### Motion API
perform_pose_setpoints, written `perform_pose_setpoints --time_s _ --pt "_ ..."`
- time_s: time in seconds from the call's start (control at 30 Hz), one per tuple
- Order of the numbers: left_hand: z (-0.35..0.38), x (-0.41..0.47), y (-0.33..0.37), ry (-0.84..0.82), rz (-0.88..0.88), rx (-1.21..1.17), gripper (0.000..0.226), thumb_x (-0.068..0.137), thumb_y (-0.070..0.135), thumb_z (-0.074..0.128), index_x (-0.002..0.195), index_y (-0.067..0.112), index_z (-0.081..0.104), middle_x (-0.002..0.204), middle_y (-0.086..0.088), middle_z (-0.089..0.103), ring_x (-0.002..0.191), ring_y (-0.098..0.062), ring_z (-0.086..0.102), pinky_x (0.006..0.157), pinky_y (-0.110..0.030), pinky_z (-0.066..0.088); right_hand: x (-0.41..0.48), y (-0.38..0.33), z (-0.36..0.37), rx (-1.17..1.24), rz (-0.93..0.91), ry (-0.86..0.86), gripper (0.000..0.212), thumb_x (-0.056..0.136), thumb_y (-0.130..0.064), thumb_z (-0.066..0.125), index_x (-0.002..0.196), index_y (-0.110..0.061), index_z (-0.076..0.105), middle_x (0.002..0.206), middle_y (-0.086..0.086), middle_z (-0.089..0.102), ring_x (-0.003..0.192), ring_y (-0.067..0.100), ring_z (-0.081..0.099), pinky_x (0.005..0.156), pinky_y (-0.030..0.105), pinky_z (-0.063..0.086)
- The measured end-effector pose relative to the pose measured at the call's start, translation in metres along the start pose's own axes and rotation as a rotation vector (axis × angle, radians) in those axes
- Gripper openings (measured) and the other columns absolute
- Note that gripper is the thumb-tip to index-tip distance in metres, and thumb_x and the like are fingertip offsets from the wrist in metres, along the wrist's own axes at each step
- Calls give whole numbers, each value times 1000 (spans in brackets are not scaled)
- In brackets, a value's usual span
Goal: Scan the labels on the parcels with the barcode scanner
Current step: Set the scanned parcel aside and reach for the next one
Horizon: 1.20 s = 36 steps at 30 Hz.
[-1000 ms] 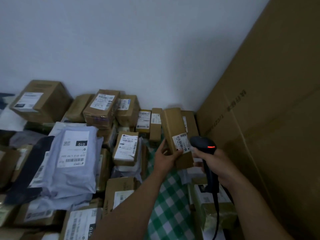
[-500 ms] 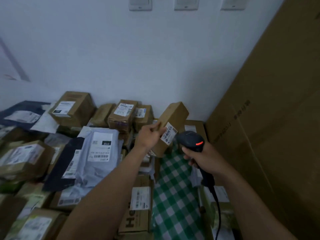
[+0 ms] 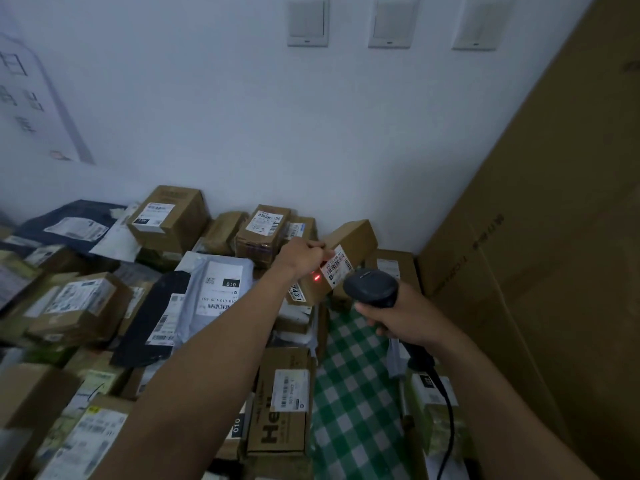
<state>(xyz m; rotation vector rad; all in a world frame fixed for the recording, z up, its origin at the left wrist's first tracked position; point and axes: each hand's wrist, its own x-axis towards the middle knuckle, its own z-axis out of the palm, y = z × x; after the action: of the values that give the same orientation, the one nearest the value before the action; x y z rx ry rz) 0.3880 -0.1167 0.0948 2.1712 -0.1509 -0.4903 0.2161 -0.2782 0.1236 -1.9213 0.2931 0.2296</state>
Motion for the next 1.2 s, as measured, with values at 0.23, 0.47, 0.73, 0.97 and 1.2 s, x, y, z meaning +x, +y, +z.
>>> perform_pose_setpoints --time_s 0.23,0.47,0.73,0.97,1.2 --pt "4 -3 -1 -23 -5 -40 50 91 37 74 138 22 63 132 1 67 112 -15 61 106 -35 46 1 4 -4 -14 11 -20 34 94 -22 75 124 -27 60 83 -3 72 55 -5 63 51 12 47" --pt "51 -34 -28 -111 -52 -200 82 88 29 76 157 37 33 141 5 60 125 -23 59 107 -45 48 8 43 -12 172 133 154 26 94 -28 75 118 -23 67 91 2 77 62 7 67 55 22 50" --pt "156 -52 -95 -167 -149 -9 53 95 46 66 142 28 51 136 -3 64 131 -30 56 113 -51 43 17 92 -19 249 285 198 18 95 -27 75 105 -13 72 81 2 75 69 17 65 60 31 50" --pt "197 -30 -126 -195 -58 345 56 104 34 50 153 18 27 137 -23 57 133 -47 42 112 -56 36 30 117 -30 319 390 159 21 95 -30 74 109 -16 71 88 4 74 69 16 64 61 31 50" --pt "215 -19 -144 -245 -223 624 83 103 40 54 162 20 0 159 -33 6 146 -50 19 113 -56 35 38 130 -41 354 415 155 21 96 -31 73 110 -16 71 100 7 75 75 15 66 62 29 51"
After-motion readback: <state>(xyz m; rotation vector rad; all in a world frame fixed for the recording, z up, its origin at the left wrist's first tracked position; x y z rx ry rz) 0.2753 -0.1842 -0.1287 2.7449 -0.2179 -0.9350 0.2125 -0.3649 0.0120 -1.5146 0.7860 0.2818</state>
